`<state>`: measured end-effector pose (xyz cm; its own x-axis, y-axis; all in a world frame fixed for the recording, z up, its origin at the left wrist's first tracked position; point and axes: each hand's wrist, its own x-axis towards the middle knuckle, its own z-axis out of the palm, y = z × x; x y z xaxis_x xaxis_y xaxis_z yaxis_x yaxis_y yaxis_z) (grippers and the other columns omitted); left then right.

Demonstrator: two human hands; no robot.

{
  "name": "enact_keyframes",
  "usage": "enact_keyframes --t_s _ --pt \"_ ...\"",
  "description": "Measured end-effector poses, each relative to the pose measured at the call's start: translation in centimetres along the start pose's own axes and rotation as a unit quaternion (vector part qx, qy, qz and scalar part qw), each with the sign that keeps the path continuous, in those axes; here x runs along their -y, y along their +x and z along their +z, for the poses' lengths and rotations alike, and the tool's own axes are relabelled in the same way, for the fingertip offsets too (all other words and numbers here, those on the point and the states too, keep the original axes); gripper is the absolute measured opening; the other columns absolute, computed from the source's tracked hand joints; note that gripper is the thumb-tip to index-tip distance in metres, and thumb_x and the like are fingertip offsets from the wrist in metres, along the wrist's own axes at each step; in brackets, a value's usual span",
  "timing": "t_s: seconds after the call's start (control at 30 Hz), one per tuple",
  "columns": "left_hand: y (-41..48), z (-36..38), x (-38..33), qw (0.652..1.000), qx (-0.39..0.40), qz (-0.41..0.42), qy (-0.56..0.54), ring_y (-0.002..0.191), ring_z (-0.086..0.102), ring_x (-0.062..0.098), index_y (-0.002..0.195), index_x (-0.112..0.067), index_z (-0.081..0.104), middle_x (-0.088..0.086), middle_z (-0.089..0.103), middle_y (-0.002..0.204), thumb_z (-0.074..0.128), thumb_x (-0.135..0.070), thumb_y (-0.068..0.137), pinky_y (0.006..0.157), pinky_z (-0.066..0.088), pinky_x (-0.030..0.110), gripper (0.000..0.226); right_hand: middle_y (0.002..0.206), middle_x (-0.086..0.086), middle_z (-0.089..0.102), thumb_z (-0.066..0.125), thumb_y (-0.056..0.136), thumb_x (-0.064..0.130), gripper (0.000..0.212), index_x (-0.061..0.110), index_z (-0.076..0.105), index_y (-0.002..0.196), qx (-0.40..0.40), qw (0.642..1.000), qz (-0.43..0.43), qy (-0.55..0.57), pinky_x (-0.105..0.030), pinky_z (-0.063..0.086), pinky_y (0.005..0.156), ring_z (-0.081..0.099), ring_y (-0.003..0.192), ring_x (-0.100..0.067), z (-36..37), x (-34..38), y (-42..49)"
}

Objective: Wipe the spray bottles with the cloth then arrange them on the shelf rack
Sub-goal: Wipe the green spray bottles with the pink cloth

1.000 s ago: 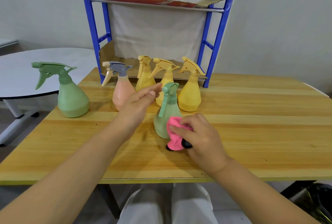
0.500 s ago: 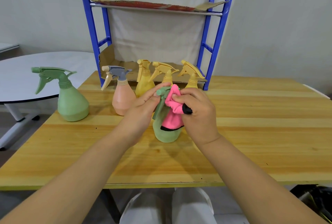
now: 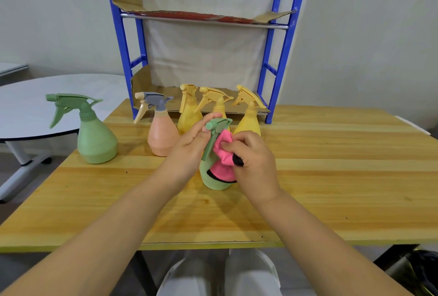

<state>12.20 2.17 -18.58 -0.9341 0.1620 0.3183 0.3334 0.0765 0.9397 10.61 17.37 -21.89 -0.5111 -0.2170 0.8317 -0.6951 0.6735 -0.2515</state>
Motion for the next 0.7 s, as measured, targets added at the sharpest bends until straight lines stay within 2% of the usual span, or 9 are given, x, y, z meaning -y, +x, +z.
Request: enact_keyframes --t_s 0.1,0.2,0.27,0.33,0.37,0.43,0.5,0.57,0.7 --pt "0.2 -0.3 0.1 1.000 0.006 0.000 0.029 0.116 0.054 0.004 0.119 -0.051 0.051 -0.014 0.059 0.124 0.031 -0.025 0.101 0.105 0.041 0.035 0.038 0.087 -0.004 0.061 0.083 0.057 -0.003 0.039 0.015 0.073 0.090 0.058 0.998 -0.013 -0.034 -0.035 0.047 0.048 0.056 0.080 -0.024 -0.2 -0.2 -0.8" --pt "0.8 -0.9 -0.2 0.996 0.021 0.006 0.083 0.124 0.045 0.003 0.125 -0.051 0.048 -0.017 0.050 0.132 0.035 -0.030 0.099 0.108 0.038 0.038 0.035 0.084 -0.002 0.061 0.082 0.052 -0.009 0.046 0.017 0.073 0.089 0.124 0.991 -0.020 -0.051 -0.028 0.043 0.047 0.057 0.078 -0.023 -0.9 -0.7 -1.9" --pt "1.3 -1.2 -0.8 0.989 0.021 0.012 0.148 0.120 0.043 0.003 0.129 -0.046 0.048 -0.009 0.048 0.126 0.037 -0.029 0.099 0.108 0.035 0.032 0.036 0.083 -0.002 0.061 0.080 0.050 -0.011 0.048 0.016 0.074 0.088 0.152 0.986 -0.016 -0.066 -0.027 0.042 0.046 0.059 0.077 -0.024 -1.5 -1.3 -2.7" --pt "1.9 -1.5 -1.8 0.967 -0.003 0.037 0.251 0.110 0.040 0.006 0.125 -0.040 0.054 -0.005 0.046 0.112 0.043 -0.023 0.097 0.099 0.029 0.014 0.034 0.082 -0.001 0.061 0.079 0.049 -0.014 0.050 0.016 0.074 0.089 0.156 0.985 0.008 -0.068 -0.032 0.046 0.045 0.059 0.077 -0.024 -2.1 -1.7 -3.3" --pt "2.2 -1.8 -2.4 0.949 -0.013 0.059 0.308 0.109 0.036 0.007 0.122 -0.038 0.057 -0.006 0.044 0.109 0.047 -0.023 0.096 0.094 0.026 0.011 0.032 0.082 -0.001 0.060 0.078 0.048 -0.015 0.051 0.015 0.074 0.090 0.149 0.986 0.021 -0.065 -0.034 0.047 0.045 0.058 0.077 -0.023 -2.5 -1.9 -3.6" --pt "2.9 -2.2 -3.1 0.920 -0.006 0.095 0.381 0.112 0.033 0.006 0.116 -0.033 0.061 -0.011 0.043 0.112 0.053 -0.025 0.092 0.092 0.025 0.019 0.026 0.082 -0.001 0.060 0.078 0.047 -0.016 0.052 0.014 0.074 0.090 0.129 0.989 0.035 -0.056 -0.036 0.047 0.046 0.055 0.079 -0.020 -2.9 -2.1 -4.0" --pt "3.6 -2.6 -3.3 0.919 0.014 0.096 0.383 0.108 0.044 0.005 0.106 -0.027 0.063 -0.013 0.051 0.110 0.059 -0.027 0.089 0.088 0.034 0.025 0.018 0.085 -0.002 0.061 0.079 0.049 -0.015 0.051 0.014 0.074 0.090 0.109 0.992 0.033 -0.047 -0.037 0.047 0.046 0.052 0.082 -0.017 -3.2 -2.1 -4.2" --pt "4.0 -2.6 -3.6 0.936 0.013 0.074 0.343 0.090 0.055 0.006 0.094 -0.023 0.063 -0.010 0.061 0.095 0.064 -0.028 0.084 0.076 0.044 0.024 0.011 0.088 -0.003 0.061 0.082 0.053 -0.011 0.047 0.013 0.073 0.093 0.096 0.994 0.013 -0.050 -0.036 0.047 0.046 0.051 0.084 -0.016 -3.5 -1.8 -4.4" --pt "4.3 -2.5 -3.7 0.949 -0.028 0.052 0.310 0.071 0.059 0.003 0.082 -0.021 0.067 -0.008 0.066 0.077 0.071 -0.032 0.078 0.064 0.050 0.022 0.013 0.090 -0.007 0.063 0.082 0.064 -0.002 0.038 0.012 0.073 0.098 0.066 0.994 -0.053 -0.067 -0.032 0.046 0.047 0.053 0.084 -0.019 -3.5 -1.0 -3.8"
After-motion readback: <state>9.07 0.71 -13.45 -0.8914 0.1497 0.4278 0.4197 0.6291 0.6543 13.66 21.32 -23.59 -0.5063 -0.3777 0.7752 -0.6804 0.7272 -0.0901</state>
